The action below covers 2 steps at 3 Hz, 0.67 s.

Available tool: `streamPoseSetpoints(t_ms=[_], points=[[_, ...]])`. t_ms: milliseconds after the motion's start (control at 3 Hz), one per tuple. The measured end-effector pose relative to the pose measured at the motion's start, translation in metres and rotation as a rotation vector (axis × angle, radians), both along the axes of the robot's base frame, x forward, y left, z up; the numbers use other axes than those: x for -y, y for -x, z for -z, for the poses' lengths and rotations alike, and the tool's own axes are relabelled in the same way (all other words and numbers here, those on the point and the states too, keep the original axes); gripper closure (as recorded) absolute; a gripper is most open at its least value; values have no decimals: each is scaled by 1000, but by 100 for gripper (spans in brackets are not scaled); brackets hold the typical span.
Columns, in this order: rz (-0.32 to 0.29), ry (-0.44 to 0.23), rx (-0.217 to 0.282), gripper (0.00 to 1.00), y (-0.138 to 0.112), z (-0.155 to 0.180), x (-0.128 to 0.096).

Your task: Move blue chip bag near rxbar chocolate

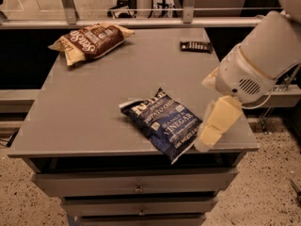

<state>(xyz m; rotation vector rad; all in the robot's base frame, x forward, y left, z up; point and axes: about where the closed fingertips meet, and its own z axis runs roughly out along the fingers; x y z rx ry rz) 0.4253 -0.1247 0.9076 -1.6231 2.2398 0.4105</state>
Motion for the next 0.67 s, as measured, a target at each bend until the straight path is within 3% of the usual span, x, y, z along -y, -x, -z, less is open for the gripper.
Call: streamPoseSetpoints(t_ms=[333, 667], points=[[0, -54, -27, 0, 0, 18, -25], [10, -61, -47, 15, -4, 38, -37]])
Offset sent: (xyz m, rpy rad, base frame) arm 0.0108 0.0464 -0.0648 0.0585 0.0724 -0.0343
